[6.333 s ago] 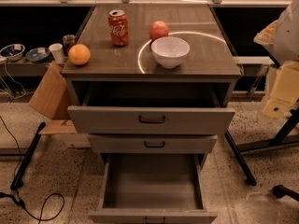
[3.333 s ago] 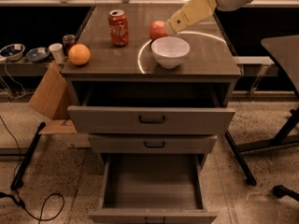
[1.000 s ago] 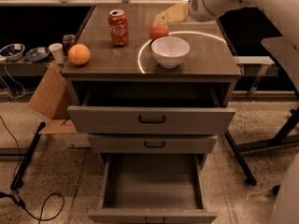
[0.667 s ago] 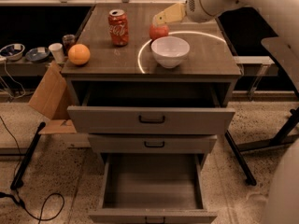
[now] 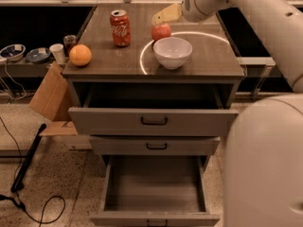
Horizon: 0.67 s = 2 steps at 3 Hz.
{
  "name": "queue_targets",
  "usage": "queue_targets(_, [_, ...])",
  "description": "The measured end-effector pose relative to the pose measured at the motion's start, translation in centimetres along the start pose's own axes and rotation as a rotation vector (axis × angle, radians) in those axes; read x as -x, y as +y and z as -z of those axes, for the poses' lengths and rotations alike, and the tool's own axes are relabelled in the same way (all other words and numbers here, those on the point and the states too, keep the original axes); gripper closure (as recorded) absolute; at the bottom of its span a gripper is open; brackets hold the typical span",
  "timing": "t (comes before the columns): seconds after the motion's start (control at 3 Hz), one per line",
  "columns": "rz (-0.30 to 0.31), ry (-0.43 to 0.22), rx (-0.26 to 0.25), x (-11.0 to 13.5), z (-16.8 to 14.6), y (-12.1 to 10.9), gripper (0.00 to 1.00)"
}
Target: Place apple into bottom drawer
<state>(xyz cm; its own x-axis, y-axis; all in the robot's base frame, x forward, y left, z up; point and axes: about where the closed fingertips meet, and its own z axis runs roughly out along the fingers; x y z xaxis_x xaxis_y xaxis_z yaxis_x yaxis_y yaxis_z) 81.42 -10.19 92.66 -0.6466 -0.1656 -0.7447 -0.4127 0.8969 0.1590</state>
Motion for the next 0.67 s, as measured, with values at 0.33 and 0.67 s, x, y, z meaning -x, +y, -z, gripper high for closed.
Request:
queue_targets(0.33, [-0.049, 0.026, -0.020, 0.4, -3.0, -1.3, 0.00])
queue_targets(0.67, [-0.109, 0.013, -0.045, 1.3, -5.0, -1.5, 0.00])
